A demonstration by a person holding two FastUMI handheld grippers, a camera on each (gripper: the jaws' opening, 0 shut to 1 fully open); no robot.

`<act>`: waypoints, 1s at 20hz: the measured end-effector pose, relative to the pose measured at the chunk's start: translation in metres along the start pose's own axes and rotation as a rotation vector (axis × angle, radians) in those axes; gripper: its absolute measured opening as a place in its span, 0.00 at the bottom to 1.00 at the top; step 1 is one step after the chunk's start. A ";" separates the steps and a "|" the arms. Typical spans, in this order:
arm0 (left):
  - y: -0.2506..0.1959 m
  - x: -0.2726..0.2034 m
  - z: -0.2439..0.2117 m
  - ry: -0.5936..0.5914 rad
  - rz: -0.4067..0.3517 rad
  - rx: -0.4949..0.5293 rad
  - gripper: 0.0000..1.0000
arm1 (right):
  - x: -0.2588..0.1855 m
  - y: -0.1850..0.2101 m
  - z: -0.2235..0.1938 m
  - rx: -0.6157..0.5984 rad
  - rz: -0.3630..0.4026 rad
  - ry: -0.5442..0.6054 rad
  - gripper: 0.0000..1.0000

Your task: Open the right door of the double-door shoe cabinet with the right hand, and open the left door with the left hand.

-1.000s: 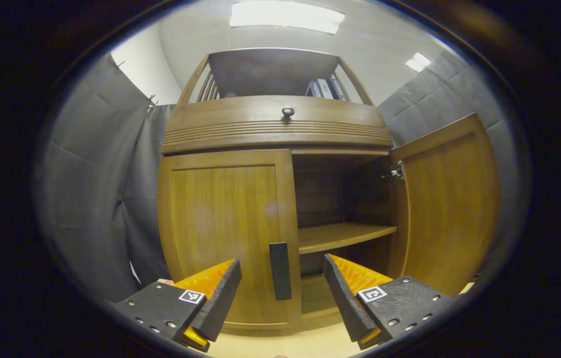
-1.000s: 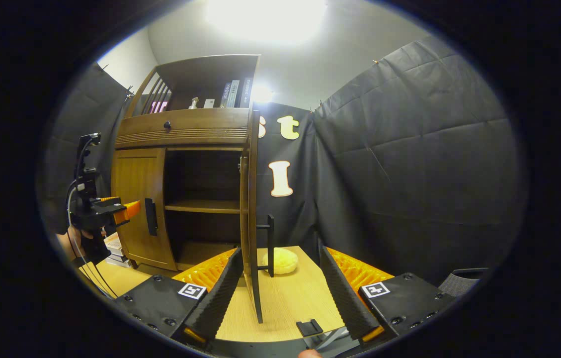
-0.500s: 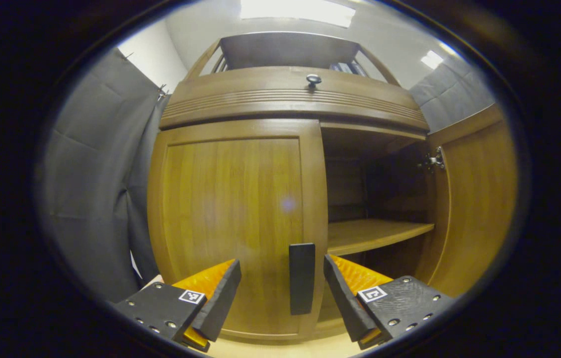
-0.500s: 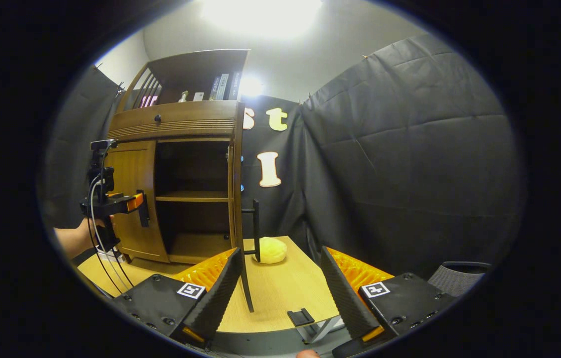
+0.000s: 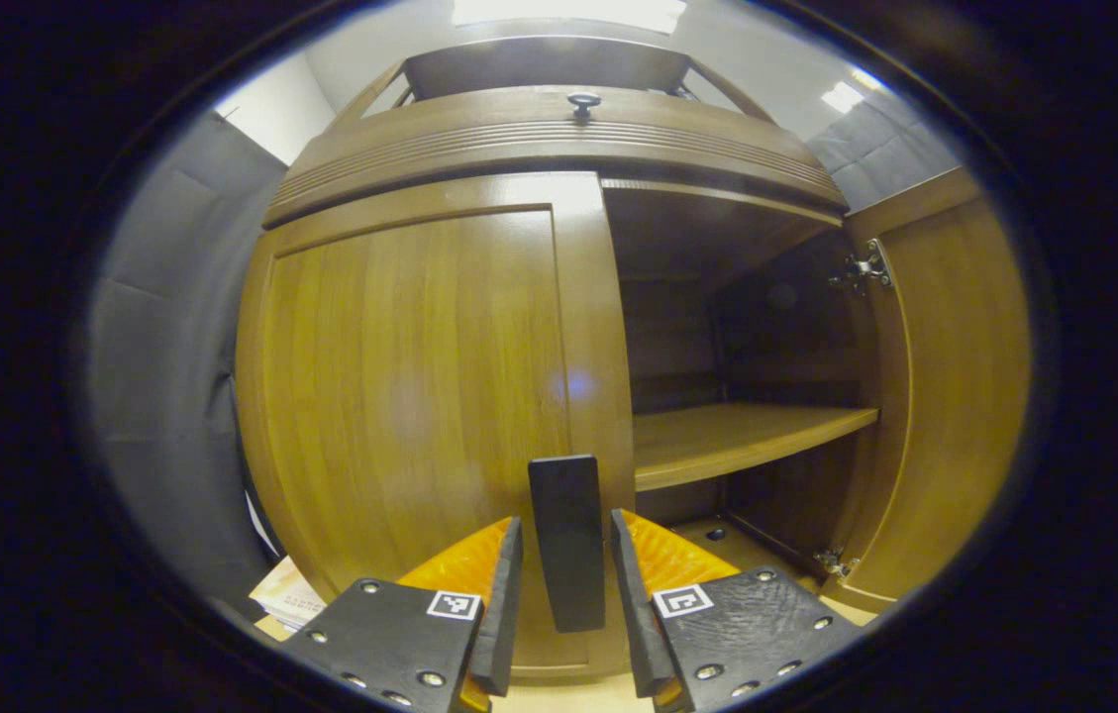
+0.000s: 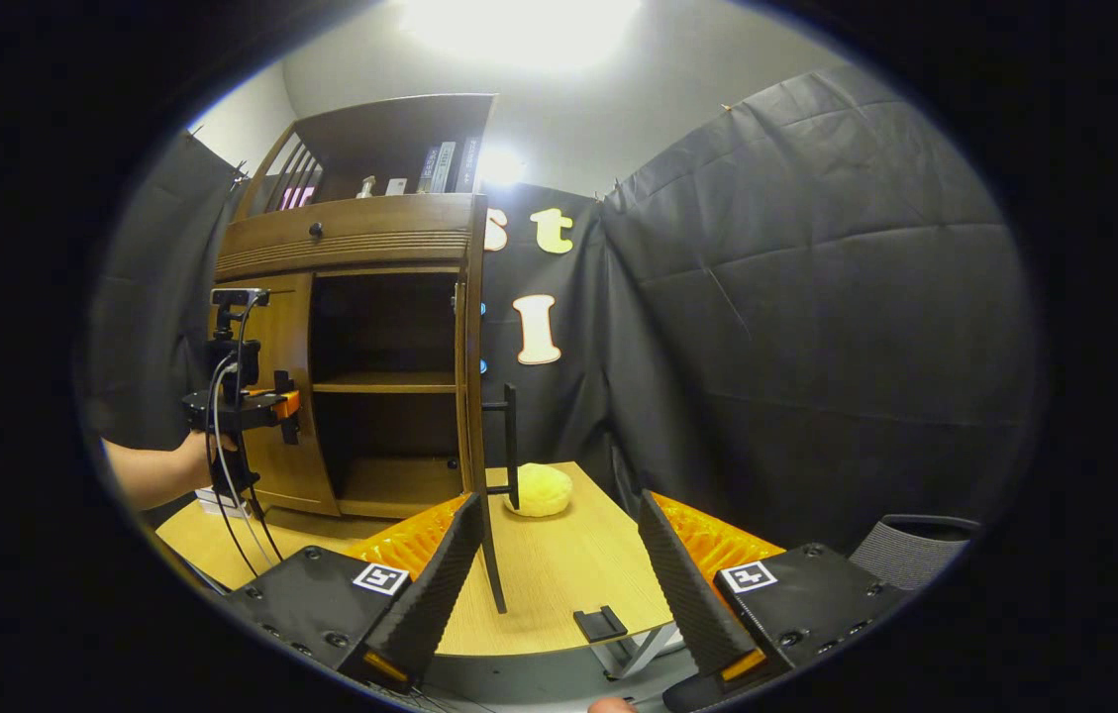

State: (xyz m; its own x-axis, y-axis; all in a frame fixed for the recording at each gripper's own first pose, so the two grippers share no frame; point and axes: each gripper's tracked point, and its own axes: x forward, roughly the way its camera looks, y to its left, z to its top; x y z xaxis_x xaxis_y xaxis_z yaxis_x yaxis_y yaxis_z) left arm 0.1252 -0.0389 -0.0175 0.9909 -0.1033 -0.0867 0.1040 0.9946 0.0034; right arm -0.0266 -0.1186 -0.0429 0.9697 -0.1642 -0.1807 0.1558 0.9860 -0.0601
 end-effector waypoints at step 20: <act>0.000 -0.007 0.003 0.054 0.031 -0.058 0.19 | 0.019 0.034 -0.001 0.025 0.117 -0.027 0.99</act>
State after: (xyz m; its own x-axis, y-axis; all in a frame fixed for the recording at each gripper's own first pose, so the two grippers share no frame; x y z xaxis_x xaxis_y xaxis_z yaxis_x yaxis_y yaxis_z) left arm 0.1185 -0.0381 -0.0135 0.9873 -0.0728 -0.1413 0.0663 0.9965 -0.0501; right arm -0.0027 -0.0881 -0.0493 0.9863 -0.0478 -0.1581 0.0459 0.9988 -0.0155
